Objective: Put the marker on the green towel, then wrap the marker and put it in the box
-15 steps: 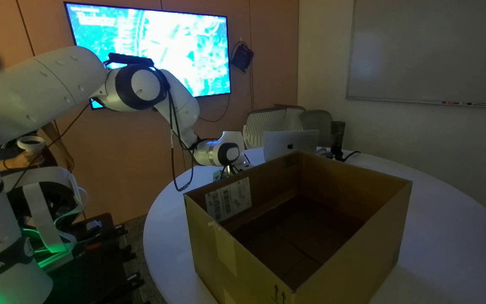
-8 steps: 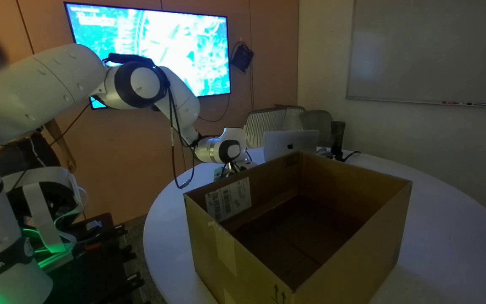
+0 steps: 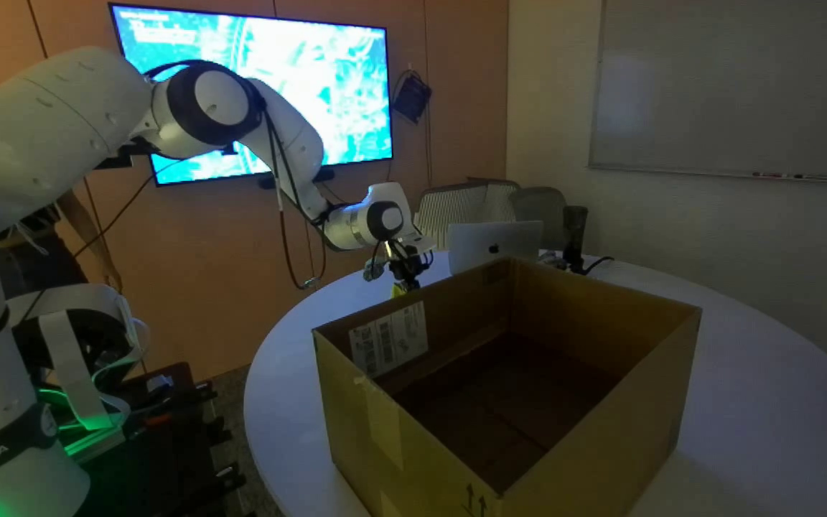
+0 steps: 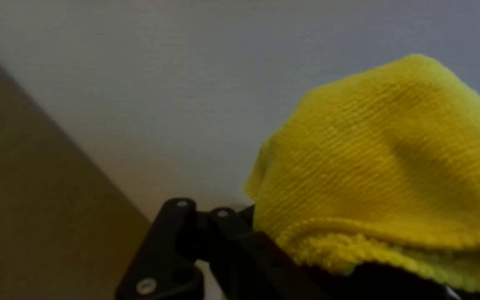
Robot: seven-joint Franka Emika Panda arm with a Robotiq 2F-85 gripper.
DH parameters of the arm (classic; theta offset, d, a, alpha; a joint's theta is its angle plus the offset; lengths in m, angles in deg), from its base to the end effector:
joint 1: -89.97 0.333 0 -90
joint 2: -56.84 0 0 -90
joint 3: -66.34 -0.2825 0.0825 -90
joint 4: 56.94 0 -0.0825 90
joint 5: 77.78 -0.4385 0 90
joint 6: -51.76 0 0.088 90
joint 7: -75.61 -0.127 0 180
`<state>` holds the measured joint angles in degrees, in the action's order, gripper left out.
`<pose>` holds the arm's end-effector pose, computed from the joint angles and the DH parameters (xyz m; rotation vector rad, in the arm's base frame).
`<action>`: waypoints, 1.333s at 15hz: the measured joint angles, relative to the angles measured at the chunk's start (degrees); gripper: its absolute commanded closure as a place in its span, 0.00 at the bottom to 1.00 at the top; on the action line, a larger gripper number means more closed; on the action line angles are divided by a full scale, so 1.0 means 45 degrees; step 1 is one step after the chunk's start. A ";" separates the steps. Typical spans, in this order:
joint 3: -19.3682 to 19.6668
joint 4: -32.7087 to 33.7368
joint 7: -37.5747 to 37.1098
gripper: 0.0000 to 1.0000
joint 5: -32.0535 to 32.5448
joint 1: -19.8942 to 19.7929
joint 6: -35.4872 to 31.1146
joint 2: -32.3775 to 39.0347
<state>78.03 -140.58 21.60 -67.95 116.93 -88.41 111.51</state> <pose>0.6997 0.2025 0.0442 2.8489 -0.6633 0.2839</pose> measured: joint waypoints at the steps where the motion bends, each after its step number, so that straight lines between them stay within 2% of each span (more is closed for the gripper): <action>1: 0.0279 -0.0379 -0.0326 0.95 0.0384 0.0247 -0.0074 -0.0404; 7: 0.2192 -0.3203 -0.3450 0.96 0.3698 0.1638 -0.0235 -0.3353; 10: 0.2935 -0.4733 -0.5676 0.95 0.5690 0.1824 -0.0171 -0.5098; 12: 0.3133 -0.5711 -0.7271 0.96 0.7207 0.1688 0.0091 -0.6273; 14: 0.2984 -0.6637 -0.8967 0.95 0.8793 0.1291 0.0712 -0.7475; 16: 0.2369 -0.7511 -1.0361 0.95 0.9955 0.0522 0.1481 -0.8606; 20: 0.0475 -0.9230 -1.1399 0.95 1.0521 -0.1760 0.2580 -1.0331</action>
<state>80.17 -182.11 -29.69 -20.61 109.01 -76.80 65.03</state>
